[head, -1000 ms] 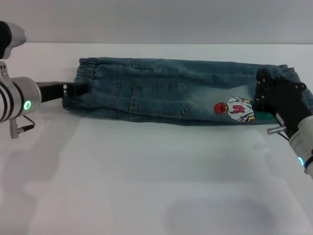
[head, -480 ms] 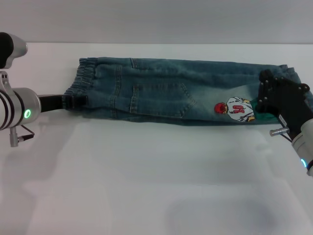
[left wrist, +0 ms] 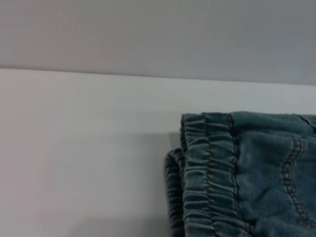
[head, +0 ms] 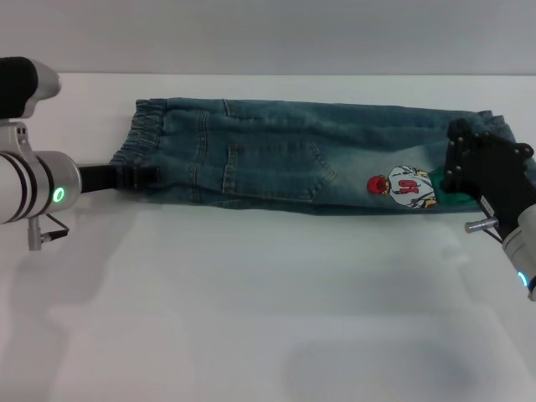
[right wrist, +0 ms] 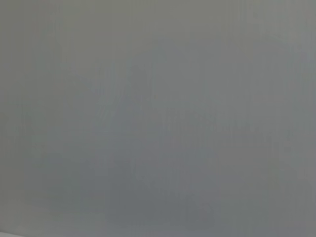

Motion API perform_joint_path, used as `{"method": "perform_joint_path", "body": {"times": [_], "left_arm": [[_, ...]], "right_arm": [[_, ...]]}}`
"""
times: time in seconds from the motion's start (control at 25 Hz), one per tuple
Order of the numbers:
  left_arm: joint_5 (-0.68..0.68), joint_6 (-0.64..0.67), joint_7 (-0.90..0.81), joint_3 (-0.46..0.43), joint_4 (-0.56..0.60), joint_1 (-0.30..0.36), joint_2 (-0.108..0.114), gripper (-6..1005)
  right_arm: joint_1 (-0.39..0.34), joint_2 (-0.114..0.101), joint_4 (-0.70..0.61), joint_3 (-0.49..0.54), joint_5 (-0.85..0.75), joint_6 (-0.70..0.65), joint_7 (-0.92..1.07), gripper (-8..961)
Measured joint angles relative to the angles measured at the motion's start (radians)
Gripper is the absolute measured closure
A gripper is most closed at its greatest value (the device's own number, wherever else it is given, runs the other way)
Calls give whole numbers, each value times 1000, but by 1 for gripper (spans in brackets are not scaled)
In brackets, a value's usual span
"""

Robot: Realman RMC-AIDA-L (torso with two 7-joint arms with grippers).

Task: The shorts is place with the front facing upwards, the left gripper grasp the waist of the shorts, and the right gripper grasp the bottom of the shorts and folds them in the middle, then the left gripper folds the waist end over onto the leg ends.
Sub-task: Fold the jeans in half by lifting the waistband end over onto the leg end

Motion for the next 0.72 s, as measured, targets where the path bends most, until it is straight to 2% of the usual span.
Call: {"method": "perform_joint_path", "body": {"times": [0.36, 0.6, 0.68, 0.72], "left_arm": [[-25, -4, 4, 16, 4, -11, 0, 145], [-42, 25, 10, 31, 20, -2, 2, 269], [-43, 30, 10, 34, 23, -2, 2, 445], [-43, 30, 11, 35, 23, -1, 1, 449]], "right_arm": [[-8, -1, 6, 3, 0, 0, -1, 953], [-22, -3, 28, 5, 0, 0, -4, 953], [-23, -3, 32, 8, 0, 0, -4, 953], [-24, -4, 34, 9, 0, 0, -4, 952]]}}
